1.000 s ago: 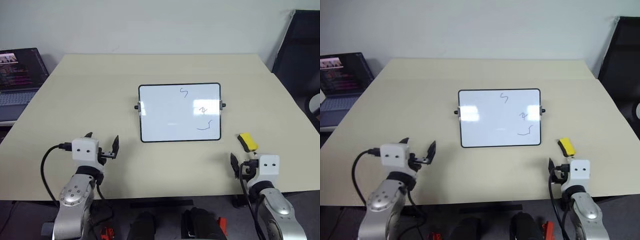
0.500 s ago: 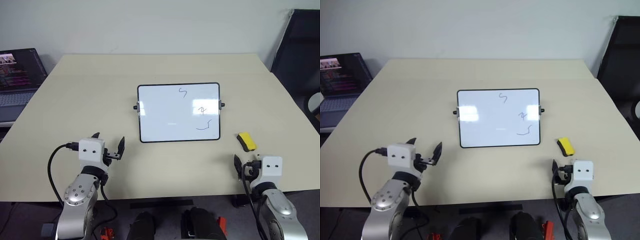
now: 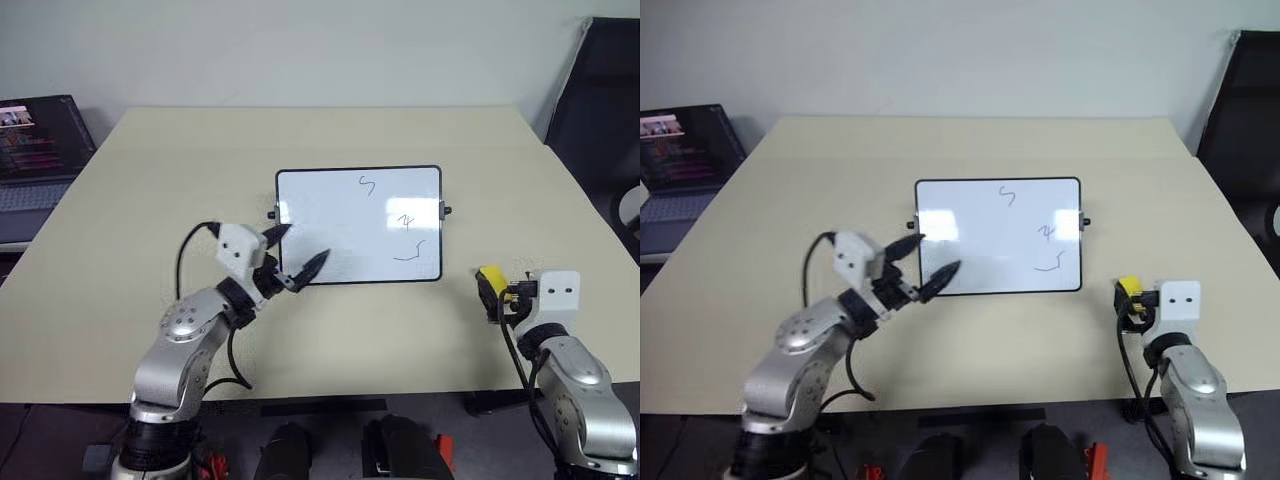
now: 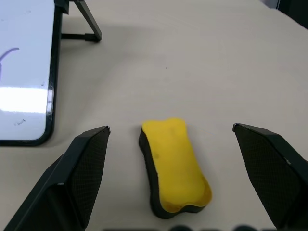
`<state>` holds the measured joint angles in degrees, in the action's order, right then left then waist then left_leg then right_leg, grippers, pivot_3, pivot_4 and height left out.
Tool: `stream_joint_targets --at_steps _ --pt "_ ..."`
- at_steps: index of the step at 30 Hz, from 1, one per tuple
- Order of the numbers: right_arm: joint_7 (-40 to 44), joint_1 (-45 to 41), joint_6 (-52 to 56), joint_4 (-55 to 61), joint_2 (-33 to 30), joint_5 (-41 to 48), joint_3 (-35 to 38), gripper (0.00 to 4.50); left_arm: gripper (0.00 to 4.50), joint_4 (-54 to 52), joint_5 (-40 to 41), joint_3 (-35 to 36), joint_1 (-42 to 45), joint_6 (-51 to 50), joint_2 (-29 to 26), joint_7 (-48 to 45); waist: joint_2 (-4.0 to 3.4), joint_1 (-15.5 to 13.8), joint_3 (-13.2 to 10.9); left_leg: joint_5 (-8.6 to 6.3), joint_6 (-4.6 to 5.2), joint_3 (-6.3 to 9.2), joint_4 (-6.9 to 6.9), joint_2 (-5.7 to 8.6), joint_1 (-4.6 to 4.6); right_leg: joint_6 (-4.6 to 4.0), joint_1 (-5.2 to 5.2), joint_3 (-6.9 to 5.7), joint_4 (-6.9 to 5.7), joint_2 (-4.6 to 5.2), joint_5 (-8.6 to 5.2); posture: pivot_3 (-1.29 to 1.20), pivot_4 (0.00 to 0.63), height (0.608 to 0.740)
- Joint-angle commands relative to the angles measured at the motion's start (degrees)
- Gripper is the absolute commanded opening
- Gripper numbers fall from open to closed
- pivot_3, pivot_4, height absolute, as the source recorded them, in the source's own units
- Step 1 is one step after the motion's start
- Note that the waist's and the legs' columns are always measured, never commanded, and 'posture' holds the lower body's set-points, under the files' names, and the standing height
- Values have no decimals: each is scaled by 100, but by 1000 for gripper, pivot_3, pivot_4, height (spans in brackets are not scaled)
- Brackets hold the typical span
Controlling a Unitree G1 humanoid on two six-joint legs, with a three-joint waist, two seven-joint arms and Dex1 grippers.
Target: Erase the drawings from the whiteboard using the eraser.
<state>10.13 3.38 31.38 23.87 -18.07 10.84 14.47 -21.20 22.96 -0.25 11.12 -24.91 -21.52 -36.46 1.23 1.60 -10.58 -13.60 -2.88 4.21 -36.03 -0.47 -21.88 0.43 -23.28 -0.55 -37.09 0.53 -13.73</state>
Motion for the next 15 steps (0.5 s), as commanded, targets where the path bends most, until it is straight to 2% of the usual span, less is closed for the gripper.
stream_joint_targets --at_steps 1,9,15 --pt "142 -212 -29 -254 -168 32 51 4471 4500 135 464 -486 210 -78 -178 -1059 -1 6 0 0 0 0 0 -1 0 0 0 0 0 -1 0 0 150 740" --pt "316 -820 -508 -1352 -332 58 226 4471 4500 1167 388 -1148 1316 -66 -137 -2089 -5 10 0 4 6 0 -7 -4 2 -2 1 10 -9 -24 1 0 150 740" --pt "429 -1148 -635 -1757 -354 95 172 4471 4500 1448 92 -1418 1438 345 -222 -2522 -6 16 -1 3 6 -6 0 -10 0 -3 -4 20 -8 -32 1 0 150 740"
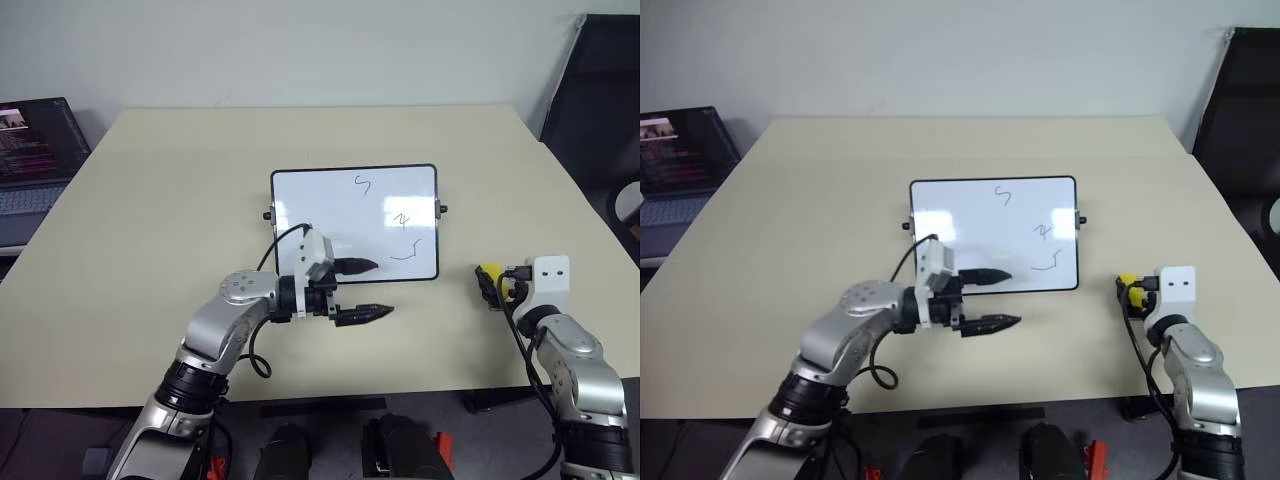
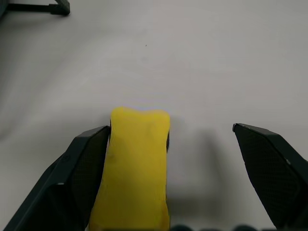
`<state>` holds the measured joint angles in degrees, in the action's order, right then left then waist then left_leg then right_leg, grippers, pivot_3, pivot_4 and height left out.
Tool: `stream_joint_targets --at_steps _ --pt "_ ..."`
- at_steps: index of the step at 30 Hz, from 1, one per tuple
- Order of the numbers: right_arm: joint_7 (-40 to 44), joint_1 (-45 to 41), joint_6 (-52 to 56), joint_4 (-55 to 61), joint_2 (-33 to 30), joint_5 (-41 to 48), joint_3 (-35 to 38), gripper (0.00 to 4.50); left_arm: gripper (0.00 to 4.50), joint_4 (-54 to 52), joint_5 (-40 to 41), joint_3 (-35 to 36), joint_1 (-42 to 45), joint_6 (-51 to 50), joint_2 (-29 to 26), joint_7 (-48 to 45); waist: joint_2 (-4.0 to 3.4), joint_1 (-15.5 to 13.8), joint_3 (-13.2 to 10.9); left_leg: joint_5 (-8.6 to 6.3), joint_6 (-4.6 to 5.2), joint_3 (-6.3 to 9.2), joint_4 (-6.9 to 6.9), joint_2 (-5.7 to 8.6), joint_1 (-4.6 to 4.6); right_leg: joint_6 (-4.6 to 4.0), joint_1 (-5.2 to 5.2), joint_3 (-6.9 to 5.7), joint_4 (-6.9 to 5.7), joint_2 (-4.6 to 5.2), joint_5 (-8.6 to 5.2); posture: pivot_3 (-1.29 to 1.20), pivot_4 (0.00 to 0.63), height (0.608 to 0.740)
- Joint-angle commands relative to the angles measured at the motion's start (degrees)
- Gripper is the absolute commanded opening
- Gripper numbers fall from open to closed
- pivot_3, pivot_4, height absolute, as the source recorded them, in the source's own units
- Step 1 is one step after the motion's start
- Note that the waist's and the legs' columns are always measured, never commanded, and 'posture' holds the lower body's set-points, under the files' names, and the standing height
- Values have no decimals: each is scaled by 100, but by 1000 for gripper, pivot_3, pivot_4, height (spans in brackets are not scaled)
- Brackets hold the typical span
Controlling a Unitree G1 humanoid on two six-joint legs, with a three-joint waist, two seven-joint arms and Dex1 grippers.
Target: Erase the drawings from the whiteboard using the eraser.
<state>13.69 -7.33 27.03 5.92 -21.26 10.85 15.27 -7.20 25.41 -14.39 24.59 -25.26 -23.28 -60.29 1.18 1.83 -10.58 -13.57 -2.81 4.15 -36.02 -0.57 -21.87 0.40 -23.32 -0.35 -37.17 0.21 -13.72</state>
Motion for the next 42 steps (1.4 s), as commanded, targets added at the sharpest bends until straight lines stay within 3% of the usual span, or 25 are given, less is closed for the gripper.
stream_joint_targets --at_steps 1,6,18,42 --pt "78 -109 -203 24 -26 96 76 4471 4500 119 -234 -3 92 515 -43 -149 0 -13 0 0 0 1 0 -1 0 0 -1 -1 0 -2 0 0 150 740" --pt "18 -205 -20 92 119 250 104 4471 4500 549 -503 22 252 935 108 -48 0 -17 0 0 0 1 -7 0 0 0 0 2 -5 -2 1 0 150 740" --pt "-462 28 868 790 503 707 262 4471 4500 313 -538 79 131 879 92 40 -1 -16 0 0 0 1 -6 0 1 1 0 8 -9 -2 1 0 150 740" --pt "-679 33 1214 905 543 764 472 4471 4500 251 -561 142 140 743 -68 90 -2 -15 0 0 1 1 -5 -1 3 0 0 6 -11 -3 1 0 150 740"
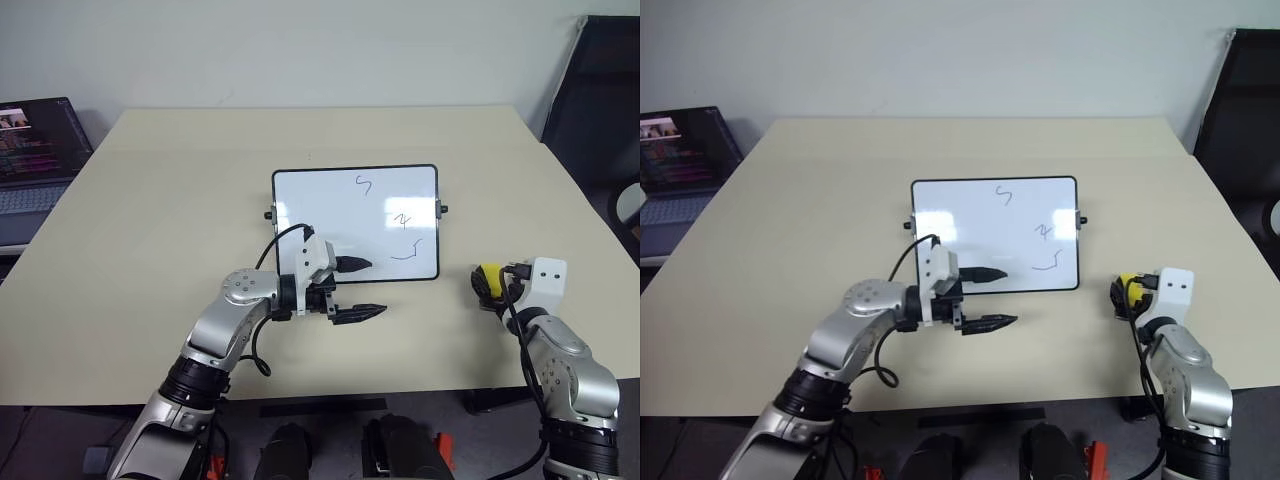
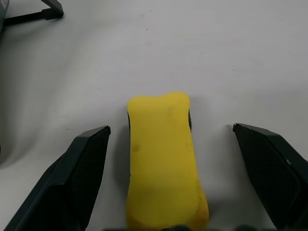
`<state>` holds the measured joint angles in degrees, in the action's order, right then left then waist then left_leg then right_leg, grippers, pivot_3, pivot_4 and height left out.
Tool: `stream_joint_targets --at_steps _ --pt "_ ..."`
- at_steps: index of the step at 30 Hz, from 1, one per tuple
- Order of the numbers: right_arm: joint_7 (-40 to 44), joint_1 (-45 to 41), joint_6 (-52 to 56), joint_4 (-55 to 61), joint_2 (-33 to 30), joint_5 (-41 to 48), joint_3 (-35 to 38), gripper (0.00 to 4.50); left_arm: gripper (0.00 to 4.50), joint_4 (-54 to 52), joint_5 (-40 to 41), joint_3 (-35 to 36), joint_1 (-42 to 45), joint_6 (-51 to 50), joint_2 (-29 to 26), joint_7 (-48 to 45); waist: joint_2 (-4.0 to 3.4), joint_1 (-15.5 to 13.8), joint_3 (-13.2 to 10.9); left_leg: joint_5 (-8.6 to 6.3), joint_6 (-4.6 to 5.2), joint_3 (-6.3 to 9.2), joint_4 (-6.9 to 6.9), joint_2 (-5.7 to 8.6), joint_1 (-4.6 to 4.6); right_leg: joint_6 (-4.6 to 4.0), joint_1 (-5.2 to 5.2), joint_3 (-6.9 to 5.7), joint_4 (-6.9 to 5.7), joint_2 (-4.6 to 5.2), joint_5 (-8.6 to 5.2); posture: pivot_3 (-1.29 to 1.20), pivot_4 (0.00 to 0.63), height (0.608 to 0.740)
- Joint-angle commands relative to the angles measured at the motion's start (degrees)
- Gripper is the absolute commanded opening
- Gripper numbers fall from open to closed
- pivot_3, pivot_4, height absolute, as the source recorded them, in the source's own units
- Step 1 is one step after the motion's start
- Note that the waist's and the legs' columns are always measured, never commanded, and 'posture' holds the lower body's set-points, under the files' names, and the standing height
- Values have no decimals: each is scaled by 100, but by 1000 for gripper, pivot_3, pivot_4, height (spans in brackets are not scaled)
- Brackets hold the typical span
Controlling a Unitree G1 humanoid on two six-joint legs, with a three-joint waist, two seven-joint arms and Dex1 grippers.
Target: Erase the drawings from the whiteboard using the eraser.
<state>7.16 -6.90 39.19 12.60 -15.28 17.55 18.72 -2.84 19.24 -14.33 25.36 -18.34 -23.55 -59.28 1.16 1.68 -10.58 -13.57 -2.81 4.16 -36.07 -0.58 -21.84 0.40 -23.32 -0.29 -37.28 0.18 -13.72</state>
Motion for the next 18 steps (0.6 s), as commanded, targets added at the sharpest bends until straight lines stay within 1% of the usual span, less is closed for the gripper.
stream_joint_targets --at_steps 1,2,5,6,11,13,18 --pt "-18 -17 4 235 -65 92 130 4471 4500 -161 56 148 83 52 -36 -7 0 0 0 0 0 0 0 0 0 0 0 0 0 0 0 0 150 740" --pt "-13 -32 9 222 -73 91 132 4471 4500 -141 88 177 104 28 -1 24 0 0 0 0 0 0 0 0 0 0 0 0 0 0 0 0 150 740" --pt "-9 -61 19 198 -87 91 137 3914 4500 -158 96 171 110 5 51 65 0 0 0 0 0 0 0 0 0 0 0 0 1 0 0 0 150 740" --pt "-8 -66 22 197 -88 92 137 3630 4500 -175 87 160 97 2 61 66 0 0 0 0 0 0 0 0 0 0 0 0 1 0 0 0 150 740" --pt "-8 -75 60 208 -76 140 163 1772 4500 -207 56 151 34 22 60 56 0 0 0 0 0 0 0 0 0 0 0 0 1 0 0 0 150 740" --pt "-13 -77 75 210 -62 179 174 1181 4500 -194 54 162 27 34 53 47 0 0 0 0 0 0 0 0 0 0 0 0 1 0 0 0 150 740" --pt "-33 -56 79 222 -53 208 151 1130 4500 -180 62 173 24 38 60 42 0 0 0 0 0 0 0 0 0 0 0 0 1 0 0 0 150 740"
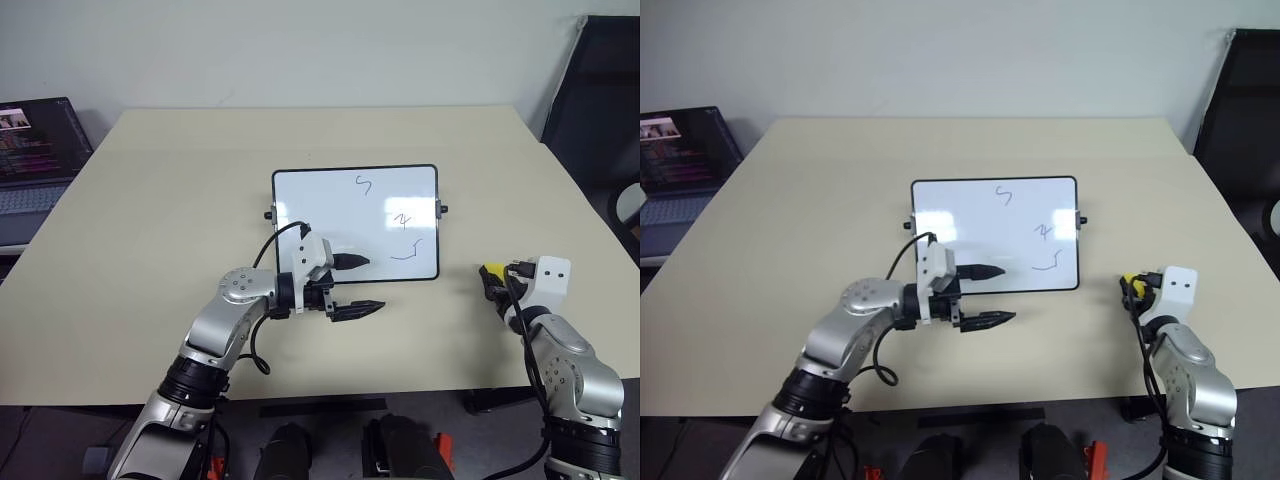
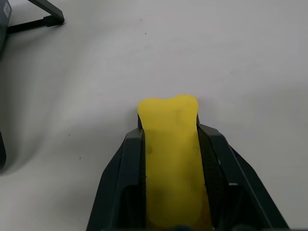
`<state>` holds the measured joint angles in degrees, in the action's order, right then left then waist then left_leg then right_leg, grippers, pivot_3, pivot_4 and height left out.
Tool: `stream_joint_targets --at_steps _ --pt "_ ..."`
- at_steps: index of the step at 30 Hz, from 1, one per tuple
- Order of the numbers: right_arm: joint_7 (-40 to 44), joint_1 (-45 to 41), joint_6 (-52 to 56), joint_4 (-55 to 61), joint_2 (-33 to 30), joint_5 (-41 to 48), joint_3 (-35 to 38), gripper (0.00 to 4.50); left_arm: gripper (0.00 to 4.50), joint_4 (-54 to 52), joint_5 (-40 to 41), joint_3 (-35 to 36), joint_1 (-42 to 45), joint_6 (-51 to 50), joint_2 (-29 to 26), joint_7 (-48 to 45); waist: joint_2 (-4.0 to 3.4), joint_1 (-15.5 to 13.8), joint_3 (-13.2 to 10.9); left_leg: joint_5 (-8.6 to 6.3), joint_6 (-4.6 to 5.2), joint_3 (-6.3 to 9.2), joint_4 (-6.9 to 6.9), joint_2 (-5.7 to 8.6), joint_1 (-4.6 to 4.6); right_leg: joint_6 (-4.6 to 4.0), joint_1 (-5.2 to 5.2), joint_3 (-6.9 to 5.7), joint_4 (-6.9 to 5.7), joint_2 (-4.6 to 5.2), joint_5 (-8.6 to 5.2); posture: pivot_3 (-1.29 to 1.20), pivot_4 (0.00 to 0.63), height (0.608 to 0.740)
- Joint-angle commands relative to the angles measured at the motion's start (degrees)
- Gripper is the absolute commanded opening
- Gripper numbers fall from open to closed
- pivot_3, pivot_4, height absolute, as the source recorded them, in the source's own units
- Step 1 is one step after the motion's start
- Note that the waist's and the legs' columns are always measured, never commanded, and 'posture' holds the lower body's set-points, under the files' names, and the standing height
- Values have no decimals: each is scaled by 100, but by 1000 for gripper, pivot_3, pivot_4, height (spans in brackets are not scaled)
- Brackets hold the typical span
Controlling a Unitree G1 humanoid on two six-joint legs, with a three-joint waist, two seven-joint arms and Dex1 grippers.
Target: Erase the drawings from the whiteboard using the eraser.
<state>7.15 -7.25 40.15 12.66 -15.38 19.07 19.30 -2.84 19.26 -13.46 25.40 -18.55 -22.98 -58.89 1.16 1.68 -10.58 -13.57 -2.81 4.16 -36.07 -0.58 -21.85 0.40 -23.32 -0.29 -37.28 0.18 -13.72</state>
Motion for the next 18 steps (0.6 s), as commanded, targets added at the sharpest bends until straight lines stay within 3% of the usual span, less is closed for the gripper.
stream_joint_targets --at_steps 1,10,18 --pt "-37 -22 -21 217 -50 49 84 1130 4500 -177 58 86 21 62 8 8 0 0 0 0 0 0 0 0 0 0 0 0 0 0 0 0 150 740" --pt "216 50 -537 373 -167 -169 -328 1129 4500 -324 -132 -49 -120 88 104 264 0 -1 0 0 0 0 0 0 0 0 0 -1 0 0 0 0 150 740" --pt "357 36 -1226 674 -125 -282 -553 1129 4500 -337 -694 146 -257 363 383 1363 0 0 0 0 0 1 0 -2 1 0 0 1 0 -1 0 0 150 740"
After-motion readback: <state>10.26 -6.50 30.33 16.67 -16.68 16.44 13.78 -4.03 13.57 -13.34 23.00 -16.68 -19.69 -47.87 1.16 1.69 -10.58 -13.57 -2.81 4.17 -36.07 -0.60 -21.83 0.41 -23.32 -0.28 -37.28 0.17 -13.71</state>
